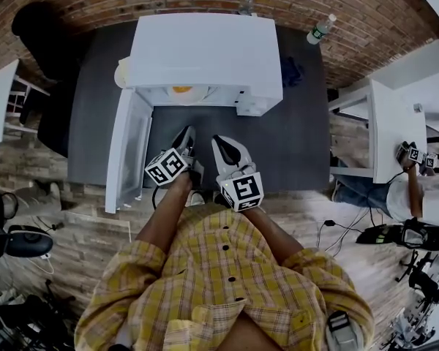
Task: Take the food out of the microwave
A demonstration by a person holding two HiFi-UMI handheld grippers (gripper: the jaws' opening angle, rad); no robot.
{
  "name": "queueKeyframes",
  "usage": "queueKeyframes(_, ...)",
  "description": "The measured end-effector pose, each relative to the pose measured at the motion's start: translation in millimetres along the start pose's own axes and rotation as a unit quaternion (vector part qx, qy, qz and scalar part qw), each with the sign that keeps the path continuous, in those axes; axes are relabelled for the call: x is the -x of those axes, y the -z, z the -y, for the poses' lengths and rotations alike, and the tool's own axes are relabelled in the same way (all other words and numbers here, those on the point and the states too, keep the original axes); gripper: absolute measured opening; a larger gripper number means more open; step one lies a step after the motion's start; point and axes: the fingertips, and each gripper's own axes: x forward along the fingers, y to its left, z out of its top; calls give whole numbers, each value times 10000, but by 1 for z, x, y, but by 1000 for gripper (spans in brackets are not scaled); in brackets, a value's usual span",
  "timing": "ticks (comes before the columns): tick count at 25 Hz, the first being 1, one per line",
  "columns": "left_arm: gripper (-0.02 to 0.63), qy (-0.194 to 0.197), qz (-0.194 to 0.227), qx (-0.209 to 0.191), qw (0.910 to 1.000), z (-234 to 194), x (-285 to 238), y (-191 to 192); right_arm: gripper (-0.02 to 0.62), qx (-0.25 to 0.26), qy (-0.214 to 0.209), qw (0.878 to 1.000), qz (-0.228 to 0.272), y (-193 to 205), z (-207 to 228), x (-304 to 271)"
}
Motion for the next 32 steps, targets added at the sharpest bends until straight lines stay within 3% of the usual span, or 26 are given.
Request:
queueKeyframes(4, 53, 118, 144, 709, 9973, -12, -10, -5, 3, -10, -1, 10000, -7, 1, 3, -6)
queueKeyframes(11, 69, 176, 536, 1780, 9824, -41, -26, -12, 3, -45, -23, 10000, -41, 5, 5, -11)
queueKeyframes(18, 84, 127, 936, 2981, 9498, -74, -44, -18, 3, -6, -23, 10000, -56, 5, 8, -13)
queueKeyframes(23, 84, 22, 1080, 3282, 9384, -87, -58, -21, 3, -21, 18, 9999, -106, 8, 15, -13)
queueKeyframes(32, 87, -84, 1162, 3374, 9341, -92, -76, -28, 3, -56, 35, 9999, -102, 8, 22, -15)
